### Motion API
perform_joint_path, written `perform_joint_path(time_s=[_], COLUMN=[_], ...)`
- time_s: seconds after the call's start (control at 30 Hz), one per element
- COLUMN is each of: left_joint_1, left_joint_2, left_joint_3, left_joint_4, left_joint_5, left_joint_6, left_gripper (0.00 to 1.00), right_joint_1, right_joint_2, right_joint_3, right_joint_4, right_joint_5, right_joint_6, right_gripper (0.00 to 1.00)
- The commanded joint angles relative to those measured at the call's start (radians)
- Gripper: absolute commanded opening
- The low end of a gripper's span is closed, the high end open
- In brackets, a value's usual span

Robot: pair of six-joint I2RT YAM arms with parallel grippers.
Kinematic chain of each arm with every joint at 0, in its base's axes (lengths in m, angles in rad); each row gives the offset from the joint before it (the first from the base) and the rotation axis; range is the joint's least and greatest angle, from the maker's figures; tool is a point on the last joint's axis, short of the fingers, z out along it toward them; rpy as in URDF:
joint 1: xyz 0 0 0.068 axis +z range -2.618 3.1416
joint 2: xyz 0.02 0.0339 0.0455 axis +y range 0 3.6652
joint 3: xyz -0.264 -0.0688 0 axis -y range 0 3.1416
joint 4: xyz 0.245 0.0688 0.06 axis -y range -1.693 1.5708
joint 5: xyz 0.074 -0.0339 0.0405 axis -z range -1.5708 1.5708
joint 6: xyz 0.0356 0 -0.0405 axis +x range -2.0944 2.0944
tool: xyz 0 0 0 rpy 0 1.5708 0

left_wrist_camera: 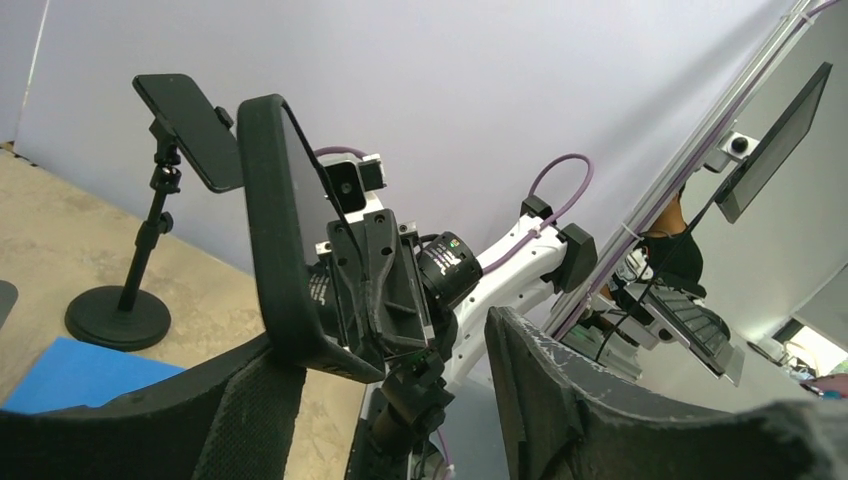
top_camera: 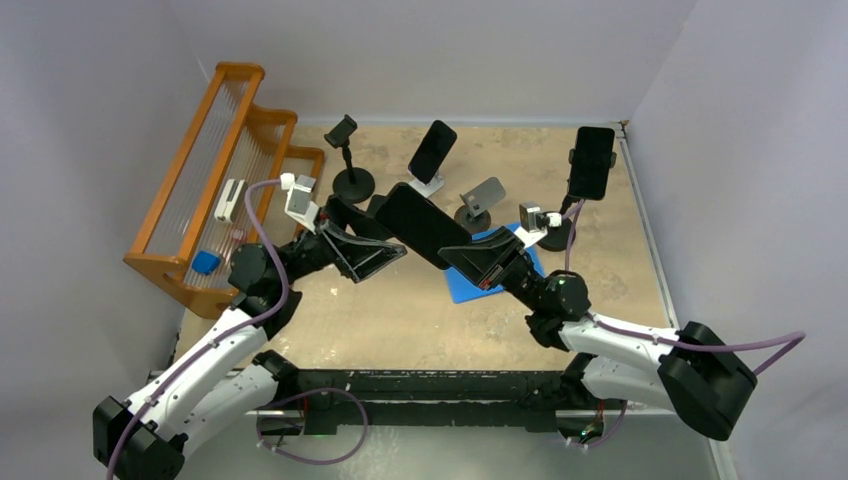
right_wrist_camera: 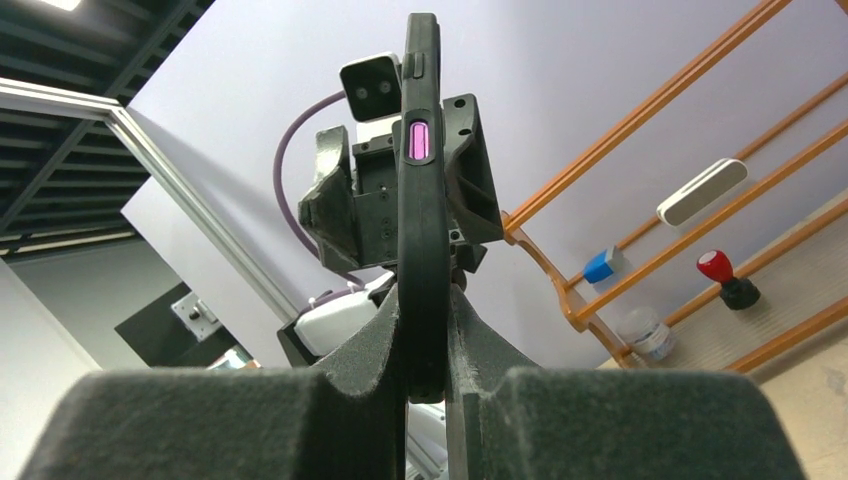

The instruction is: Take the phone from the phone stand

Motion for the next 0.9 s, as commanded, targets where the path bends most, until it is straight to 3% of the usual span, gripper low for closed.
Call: perform_joint_path(time_s=[0.0, 0.2, 0.87], left_joint_1=[-0.003, -0.003, -0.004], left_joint_2=[0.003, 0.000, 0.012], left_joint_3=[0.008, 0.006, 0.008], left_joint_4=[0.096, 0.079, 0.040], left_joint_5=[-0.018, -0.046, -0.084], left_joint_6=[-0.049, -0.052, -0.067], left_gripper=[0.60, 0.49, 0.27], right_joint_1=[0.012, 0.022, 0.069], right_joint_2=[-0.003, -0.006, -0.035], right_joint_3=[0.056, 0.056, 0.064], right_joint_4=[0.365, 0.327, 0.171], right_joint_5=[0.047, 0.050, 0.080], right_joint_6=[-0.002, -0.036, -0.144], right_gripper=[0.00, 0.00, 0.00])
